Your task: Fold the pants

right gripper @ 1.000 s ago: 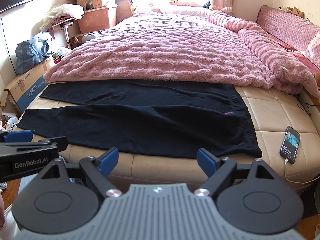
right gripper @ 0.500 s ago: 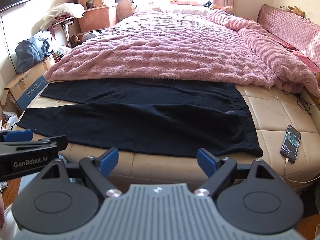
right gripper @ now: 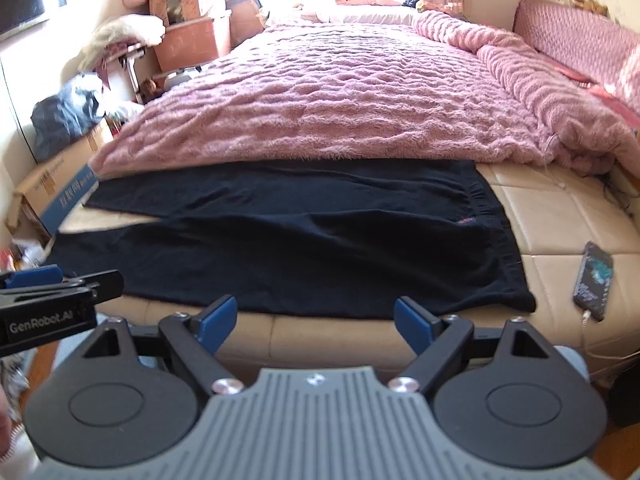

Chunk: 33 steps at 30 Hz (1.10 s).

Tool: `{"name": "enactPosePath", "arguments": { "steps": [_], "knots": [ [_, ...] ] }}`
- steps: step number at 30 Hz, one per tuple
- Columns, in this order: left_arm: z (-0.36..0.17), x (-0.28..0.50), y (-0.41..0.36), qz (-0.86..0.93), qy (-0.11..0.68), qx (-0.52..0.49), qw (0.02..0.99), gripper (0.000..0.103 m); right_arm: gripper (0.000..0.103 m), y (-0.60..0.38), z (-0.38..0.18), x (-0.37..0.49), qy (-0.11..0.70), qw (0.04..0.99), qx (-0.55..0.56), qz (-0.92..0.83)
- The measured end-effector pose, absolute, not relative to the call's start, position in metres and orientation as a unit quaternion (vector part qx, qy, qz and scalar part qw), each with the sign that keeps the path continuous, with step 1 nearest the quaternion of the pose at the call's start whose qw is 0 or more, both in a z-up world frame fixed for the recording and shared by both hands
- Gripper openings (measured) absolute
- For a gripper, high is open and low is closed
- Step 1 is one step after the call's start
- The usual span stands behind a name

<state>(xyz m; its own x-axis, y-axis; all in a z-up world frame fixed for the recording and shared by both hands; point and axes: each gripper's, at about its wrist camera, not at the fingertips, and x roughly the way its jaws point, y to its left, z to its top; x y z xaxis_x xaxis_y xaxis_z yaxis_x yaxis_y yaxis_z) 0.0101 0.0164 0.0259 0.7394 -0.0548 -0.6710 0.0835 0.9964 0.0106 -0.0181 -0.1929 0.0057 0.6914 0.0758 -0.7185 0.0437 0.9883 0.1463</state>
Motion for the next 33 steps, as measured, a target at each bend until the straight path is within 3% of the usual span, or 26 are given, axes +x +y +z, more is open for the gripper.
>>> {"name": "enactPosePath", "arguments": {
  "steps": [7,11,16,22,26,33],
  "knots": [
    [0.016,0.053,0.067,0.006,0.272,0.066,0.96,0.083,0.082,-0.23,0.003,0.012,0.296,0.952,0.065,0.037],
    [-0.009,0.091,0.104,0.053,0.287,0.112,0.95,0.067,0.082,-0.259,-0.008,0.03,0.24,0.963,0.019,0.119],
    [-0.044,0.136,0.156,0.082,0.354,0.15,0.92,0.054,0.079,-0.282,-0.042,0.067,0.284,0.948,-0.087,0.111],
    [-0.09,0.163,0.18,0.03,0.42,0.231,0.877,0.038,0.052,-0.315,-0.1,0.111,0.383,0.903,-0.143,0.133],
    [-0.124,0.167,0.188,-0.073,0.443,0.282,0.848,0.038,0.044,-0.32,-0.131,0.126,0.428,0.867,-0.194,0.164],
    [-0.166,0.167,0.214,-0.119,0.469,0.429,0.763,0.042,0.044,-0.317,-0.151,0.138,0.471,0.828,-0.24,0.19]
  ]
}}
